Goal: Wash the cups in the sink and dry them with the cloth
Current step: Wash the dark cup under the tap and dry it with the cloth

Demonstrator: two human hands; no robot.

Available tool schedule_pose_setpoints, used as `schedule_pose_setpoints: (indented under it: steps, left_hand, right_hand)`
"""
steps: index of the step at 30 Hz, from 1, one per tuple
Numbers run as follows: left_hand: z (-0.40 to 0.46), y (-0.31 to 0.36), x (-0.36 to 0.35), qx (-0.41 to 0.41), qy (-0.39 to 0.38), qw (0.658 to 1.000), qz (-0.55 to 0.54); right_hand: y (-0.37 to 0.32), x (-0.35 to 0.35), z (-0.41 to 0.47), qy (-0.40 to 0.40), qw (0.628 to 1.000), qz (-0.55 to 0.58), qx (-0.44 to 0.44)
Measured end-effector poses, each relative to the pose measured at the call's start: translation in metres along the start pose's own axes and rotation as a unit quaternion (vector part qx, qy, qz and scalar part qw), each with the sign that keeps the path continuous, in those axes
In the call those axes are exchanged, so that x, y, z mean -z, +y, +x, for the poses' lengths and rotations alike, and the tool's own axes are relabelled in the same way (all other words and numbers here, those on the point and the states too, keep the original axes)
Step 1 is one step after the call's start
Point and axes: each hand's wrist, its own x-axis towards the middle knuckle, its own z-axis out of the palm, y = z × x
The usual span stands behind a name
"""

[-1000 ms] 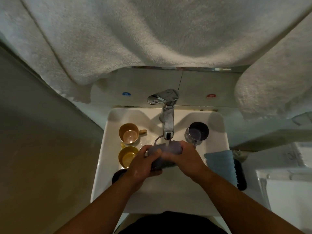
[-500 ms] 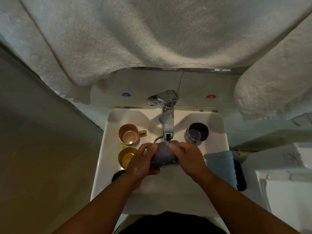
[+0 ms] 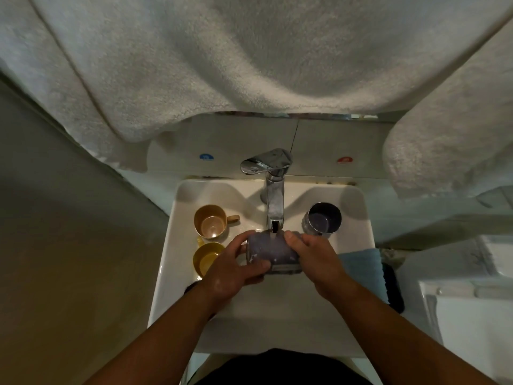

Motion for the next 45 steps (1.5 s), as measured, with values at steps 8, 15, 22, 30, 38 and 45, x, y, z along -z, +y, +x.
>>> schedule_pose_setpoints:
  steps: [8, 15, 22, 30, 38, 45]
  left_hand:
    - [0.004, 0.002, -0.012, 0.015, 0.041, 0.999, -0.021]
    - [0.003, -0.006, -0.006, -0.013, -0.009, 1.0, -0.01]
    - [0.0, -0.003, -0.004, -0.019, -0.015, 0.997, 0.075]
    - [0.001, 0.003, -0.006, 0.037, 0.021, 0.998, -0.046]
    - [0.001, 0.009, -0.015, 0.064, 0.087, 0.99, -0.092]
    - [0.004, 0.009, -0.012, 0.045, 0.096, 0.991, -0.079]
  right_hand:
    - [-0.002, 0.002, 0.0, 0.002, 0.997, 0.059, -0.049]
    - [-0.001, 0.004, 0.002, 0.006, 0.991, 0.111, -0.077]
    - [-0.001, 0.006, 0.0, -0.027, 0.99, 0.109, -0.081]
    - [-0.002, 0.007, -0.001, -0.07, 0.992, 0.087, -0.053]
    - [-0.001, -0.006, 0.006, 0.07, 0.995, -0.065, 0.034]
    - [0.006, -0.008, 0.012, 0.046, 0.989, -0.125, 0.058]
